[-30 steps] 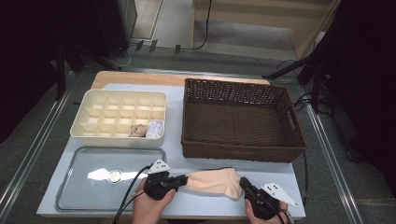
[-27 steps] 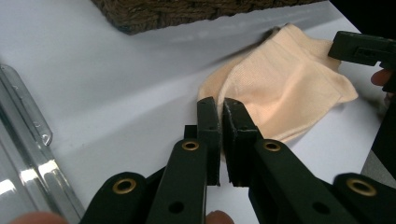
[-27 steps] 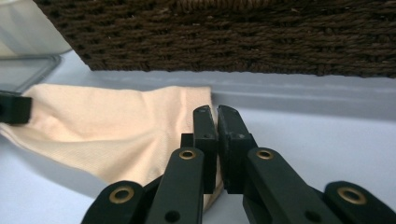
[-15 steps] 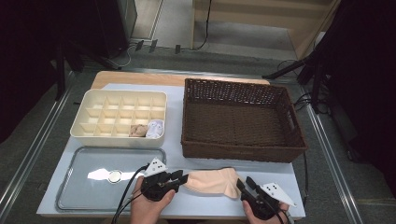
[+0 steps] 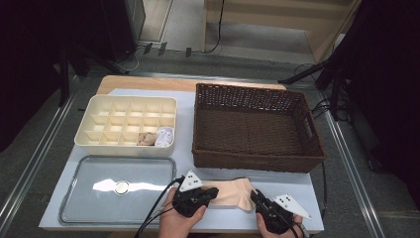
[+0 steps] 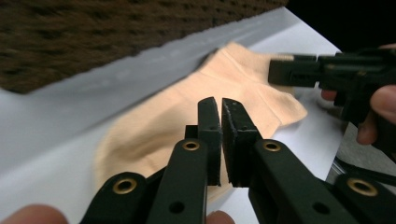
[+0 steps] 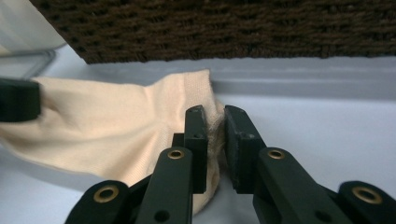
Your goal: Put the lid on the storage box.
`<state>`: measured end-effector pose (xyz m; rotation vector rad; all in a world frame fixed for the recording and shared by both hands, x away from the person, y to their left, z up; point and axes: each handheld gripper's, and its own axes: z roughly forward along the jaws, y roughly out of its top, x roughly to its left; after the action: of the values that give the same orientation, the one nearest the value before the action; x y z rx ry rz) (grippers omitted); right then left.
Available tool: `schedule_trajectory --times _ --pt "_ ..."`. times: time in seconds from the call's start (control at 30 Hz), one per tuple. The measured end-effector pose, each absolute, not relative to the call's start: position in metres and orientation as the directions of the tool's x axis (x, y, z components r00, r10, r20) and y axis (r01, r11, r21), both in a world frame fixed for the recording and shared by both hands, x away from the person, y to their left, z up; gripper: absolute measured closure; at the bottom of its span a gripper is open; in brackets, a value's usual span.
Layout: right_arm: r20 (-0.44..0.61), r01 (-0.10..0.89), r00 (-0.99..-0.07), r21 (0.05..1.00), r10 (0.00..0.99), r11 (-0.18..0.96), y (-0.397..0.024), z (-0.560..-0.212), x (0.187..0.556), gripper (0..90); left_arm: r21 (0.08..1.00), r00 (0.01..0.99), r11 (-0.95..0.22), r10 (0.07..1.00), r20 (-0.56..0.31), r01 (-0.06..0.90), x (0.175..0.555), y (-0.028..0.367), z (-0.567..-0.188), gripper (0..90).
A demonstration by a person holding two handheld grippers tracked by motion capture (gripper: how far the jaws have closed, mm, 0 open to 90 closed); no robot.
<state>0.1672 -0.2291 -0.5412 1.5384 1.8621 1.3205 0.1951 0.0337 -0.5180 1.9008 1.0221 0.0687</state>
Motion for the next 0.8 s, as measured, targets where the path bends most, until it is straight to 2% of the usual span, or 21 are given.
schedule_trajectory --times 0.2,0.57,0.8 --pt "0.297 0.519 -0.344 0.851 0.891 -0.083 -0.234 -0.531 0.164 81.0 0.722 0.654 -0.284 0.695 -0.298 0.631 0.199 0.026 -0.532 90.0" --pt "0.311 0.49 -0.379 0.866 0.872 -0.096 -0.229 -0.516 0.159 81.0 0.747 0.654 -0.238 0.684 -0.325 0.621 0.195 0.02 -0.524 90.0" --pt "0.3 0.469 -0.416 0.879 0.858 -0.079 -0.218 -0.507 0.154 81.0 0.724 0.648 -0.263 0.691 -0.321 0.638 0.202 0.007 -0.533 90.0"
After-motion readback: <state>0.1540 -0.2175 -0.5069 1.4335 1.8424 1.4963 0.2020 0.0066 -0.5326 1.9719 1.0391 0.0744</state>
